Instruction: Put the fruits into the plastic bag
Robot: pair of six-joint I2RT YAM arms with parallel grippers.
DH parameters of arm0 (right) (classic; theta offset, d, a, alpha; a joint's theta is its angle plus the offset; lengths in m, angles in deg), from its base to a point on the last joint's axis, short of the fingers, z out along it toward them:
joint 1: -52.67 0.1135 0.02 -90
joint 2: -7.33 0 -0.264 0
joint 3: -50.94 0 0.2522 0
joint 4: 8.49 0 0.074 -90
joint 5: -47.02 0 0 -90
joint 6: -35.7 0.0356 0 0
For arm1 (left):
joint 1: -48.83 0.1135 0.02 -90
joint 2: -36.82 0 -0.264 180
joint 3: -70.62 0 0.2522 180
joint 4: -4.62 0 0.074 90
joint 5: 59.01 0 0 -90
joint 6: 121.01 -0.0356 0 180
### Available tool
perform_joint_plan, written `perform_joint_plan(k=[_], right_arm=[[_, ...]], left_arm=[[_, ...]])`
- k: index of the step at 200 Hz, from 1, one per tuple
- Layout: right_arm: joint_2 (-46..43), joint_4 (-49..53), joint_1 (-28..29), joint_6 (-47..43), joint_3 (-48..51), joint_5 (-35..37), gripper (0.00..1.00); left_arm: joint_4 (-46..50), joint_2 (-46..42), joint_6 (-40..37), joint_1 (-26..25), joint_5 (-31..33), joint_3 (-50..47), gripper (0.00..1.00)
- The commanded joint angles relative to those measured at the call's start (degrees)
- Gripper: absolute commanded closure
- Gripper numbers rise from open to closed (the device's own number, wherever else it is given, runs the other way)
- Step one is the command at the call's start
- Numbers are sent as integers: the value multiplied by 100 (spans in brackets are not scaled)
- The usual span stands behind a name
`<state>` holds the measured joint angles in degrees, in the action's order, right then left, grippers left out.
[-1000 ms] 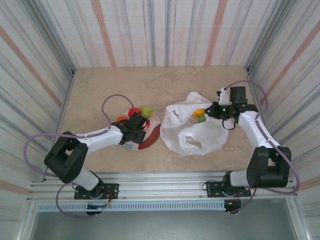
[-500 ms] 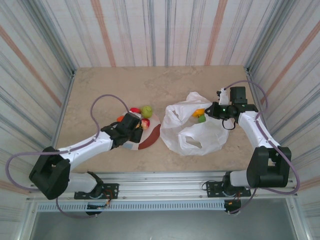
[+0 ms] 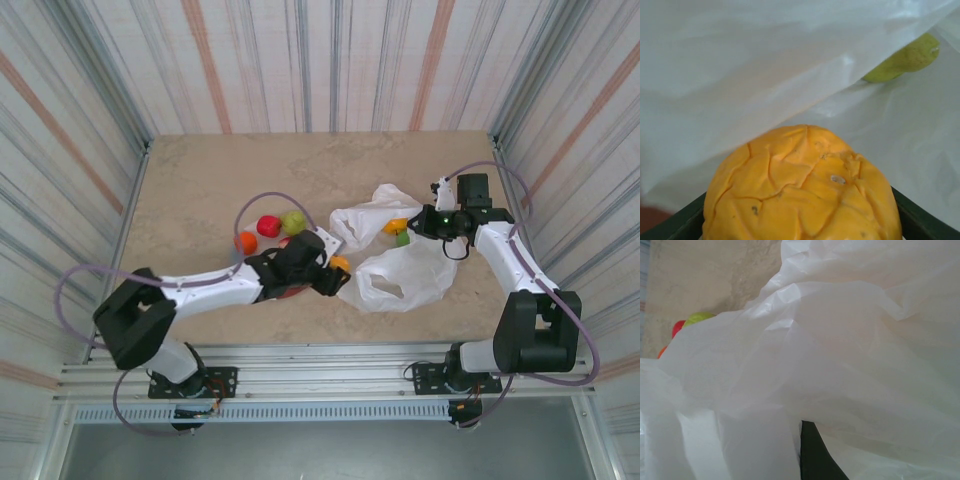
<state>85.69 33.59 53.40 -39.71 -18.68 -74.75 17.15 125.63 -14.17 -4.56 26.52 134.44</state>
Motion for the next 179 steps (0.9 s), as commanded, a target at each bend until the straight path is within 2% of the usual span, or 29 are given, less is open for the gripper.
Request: perform_joint_plan(k=[1,37,72,130,179], right_arm=[[-6,60,18,35,-39,-36,100],[24,17,30,62,-14,-75,100],[61,-10,61,80,-33,-101,100],[-79,39,113,125,-46,-108,100],[-170,95,106,108,-66,-74,100]], left_arm=[[-281,383,109,-41,-388,452,36],[-592,952,204,-45,-511,979,36],[-807,1529,546,-41,-269,1616,36],[-1150,2648,963,-83,537,2578,34],[-1387,2823,1033,-137,1283,2656,34]])
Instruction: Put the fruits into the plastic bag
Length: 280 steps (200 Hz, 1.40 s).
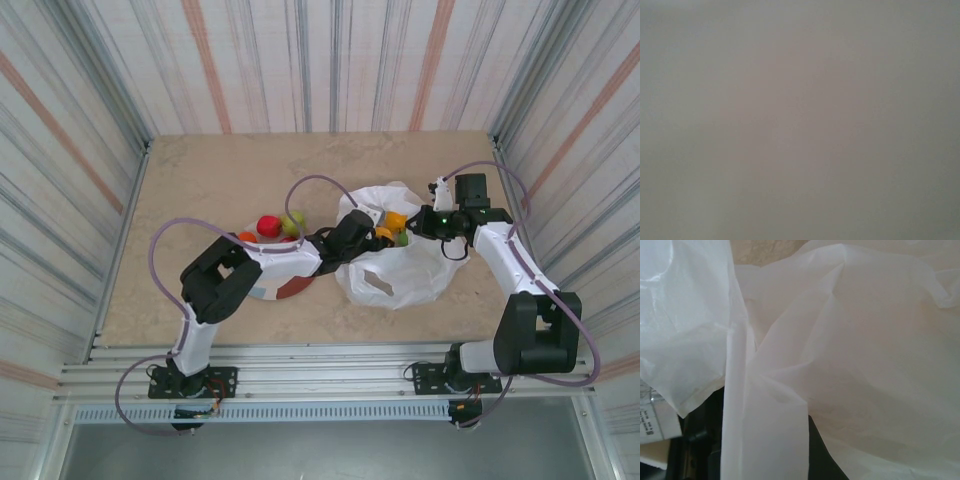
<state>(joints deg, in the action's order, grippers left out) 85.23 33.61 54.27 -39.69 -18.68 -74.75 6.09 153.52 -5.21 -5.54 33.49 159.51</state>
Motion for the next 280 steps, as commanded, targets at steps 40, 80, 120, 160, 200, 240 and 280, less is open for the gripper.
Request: perform_joint_plan(k=[40,80,120,160,200,240,280], right_arm=[[-94,50,21,112,-26,-120,100],[-98,57,31,104,1,-128,100],[-103,67,8,77,36,-111,100],[-104,49,12,77,56,-128,100],[-145,89,-16,42,75,-101,100],[-149,94,-106,8,81,-103,100],[-35,40,-102,58,20,-172,100]], left_arm=[[-383,296,284,-39,840,299,31],[-440,686,404,-96,989,579,28],[-423,624,364,-96,1026,551,19],[-414,431,320,-83,871,409,12],[-473,-162,235,-77,532,-116,12],[-421,-1247,13,-65,-113,-1276,13],[-351,-2445,-48,5,-413,-2445,14]])
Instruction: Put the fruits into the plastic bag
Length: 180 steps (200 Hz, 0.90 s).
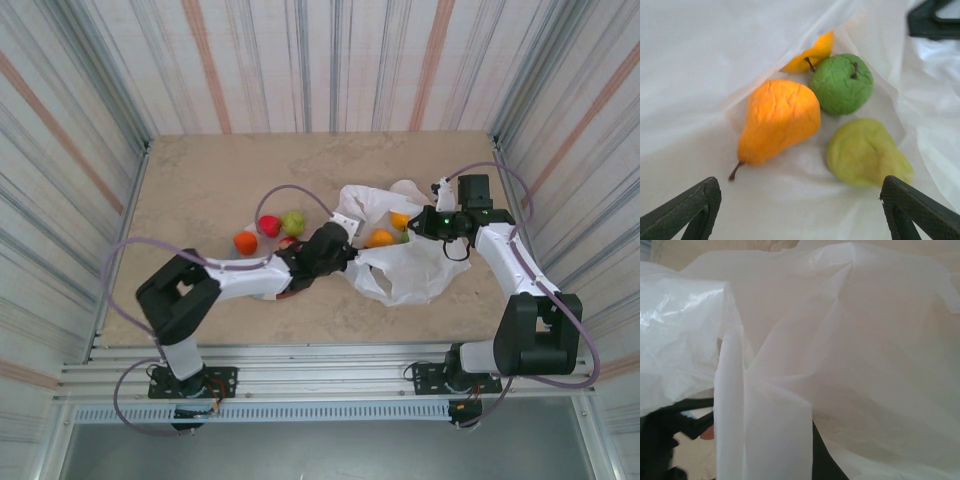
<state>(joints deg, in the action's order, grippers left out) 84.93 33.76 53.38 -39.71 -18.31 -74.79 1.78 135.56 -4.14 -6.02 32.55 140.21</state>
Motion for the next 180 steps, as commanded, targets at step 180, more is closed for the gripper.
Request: perform_joint_plan(k=[180], right_arm=[[-54,-11,50,80,15,-130,100]], left_arm=[[354,-450,1383,343,-452,-909,37]])
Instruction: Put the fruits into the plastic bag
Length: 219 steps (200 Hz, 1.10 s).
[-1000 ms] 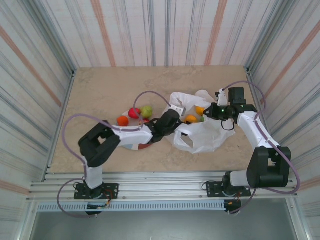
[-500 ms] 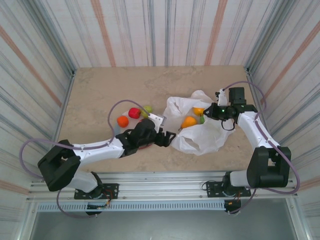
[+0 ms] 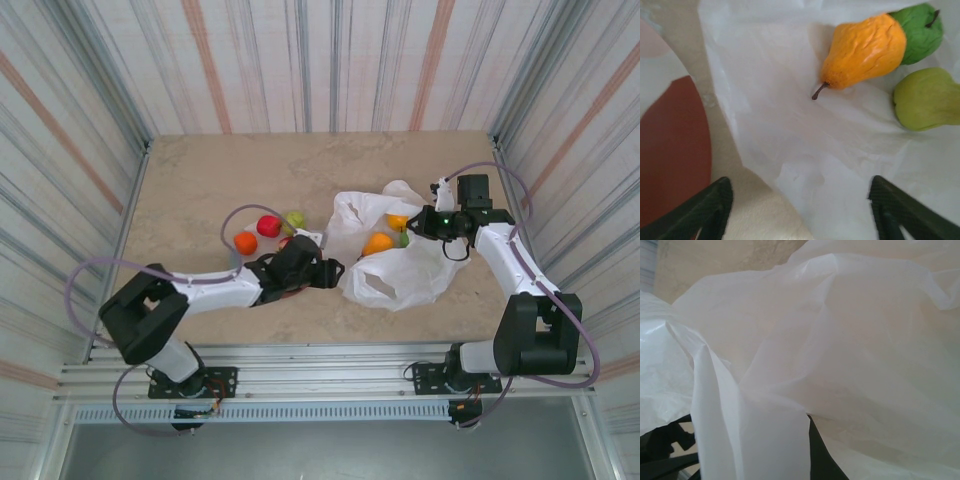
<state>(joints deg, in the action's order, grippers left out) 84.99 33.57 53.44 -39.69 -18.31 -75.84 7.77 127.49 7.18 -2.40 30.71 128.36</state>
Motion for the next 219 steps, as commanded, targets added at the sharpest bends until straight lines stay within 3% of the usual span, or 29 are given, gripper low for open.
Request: perform_joint_plan(k=[1,44,73,98,132,183,219], right_arm=[[-64,13,36,78,13,-26,100],[-342,176,9,34,-86,125,100],[-697,452,8,-63,-322,665,100],[-864,904,68,-199,-683,1542,100],[-1057,1300,192,-479,-1071,2335,100],[-1026,1020,373,-455,-940,2220,100],[-813,737,488,-296,-791,1900,100]], left_arm=[[-264,373,255,-15,-292,276,38],[-719,456,108,-14,-830,394,78],[-1329,-112,-266,24,-1454,263,93],[-1277,-485,-552,47,-1940,556,100],[-1372,-664,-478,111,-2201,747,100],[-1934,-637,138,468,-2197,256,100],[-1474,-767,-81,590,-2016,145,100]])
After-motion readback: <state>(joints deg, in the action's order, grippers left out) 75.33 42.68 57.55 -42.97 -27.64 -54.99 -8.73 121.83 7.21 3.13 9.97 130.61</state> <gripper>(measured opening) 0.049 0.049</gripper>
